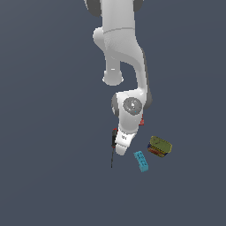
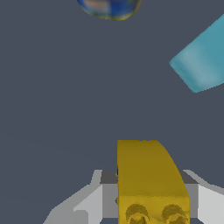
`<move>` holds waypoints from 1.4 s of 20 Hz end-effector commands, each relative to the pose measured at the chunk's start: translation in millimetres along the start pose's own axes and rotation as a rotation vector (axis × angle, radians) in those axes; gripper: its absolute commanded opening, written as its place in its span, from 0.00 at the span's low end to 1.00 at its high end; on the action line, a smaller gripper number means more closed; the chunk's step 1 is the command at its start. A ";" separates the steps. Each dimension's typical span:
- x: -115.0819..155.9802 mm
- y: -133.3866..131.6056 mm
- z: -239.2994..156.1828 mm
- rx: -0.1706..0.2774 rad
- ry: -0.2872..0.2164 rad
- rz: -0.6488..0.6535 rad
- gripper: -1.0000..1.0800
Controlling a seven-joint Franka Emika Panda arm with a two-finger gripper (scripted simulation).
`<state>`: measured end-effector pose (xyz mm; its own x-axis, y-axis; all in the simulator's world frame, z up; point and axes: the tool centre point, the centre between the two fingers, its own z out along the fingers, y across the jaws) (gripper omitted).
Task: Pick up a designated object from a clutter of objects.
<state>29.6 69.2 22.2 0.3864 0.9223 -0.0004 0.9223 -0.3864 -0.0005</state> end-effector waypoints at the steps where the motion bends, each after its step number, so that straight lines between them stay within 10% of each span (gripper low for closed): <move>1: 0.2 0.2 0.3 0.000 0.000 0.000 0.00; 28: -45.9 -14.4 -81.1 -0.001 -0.001 0.000 0.00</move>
<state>2.8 37.7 91.5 0.3859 0.9225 -0.0015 0.9225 -0.3859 -0.0005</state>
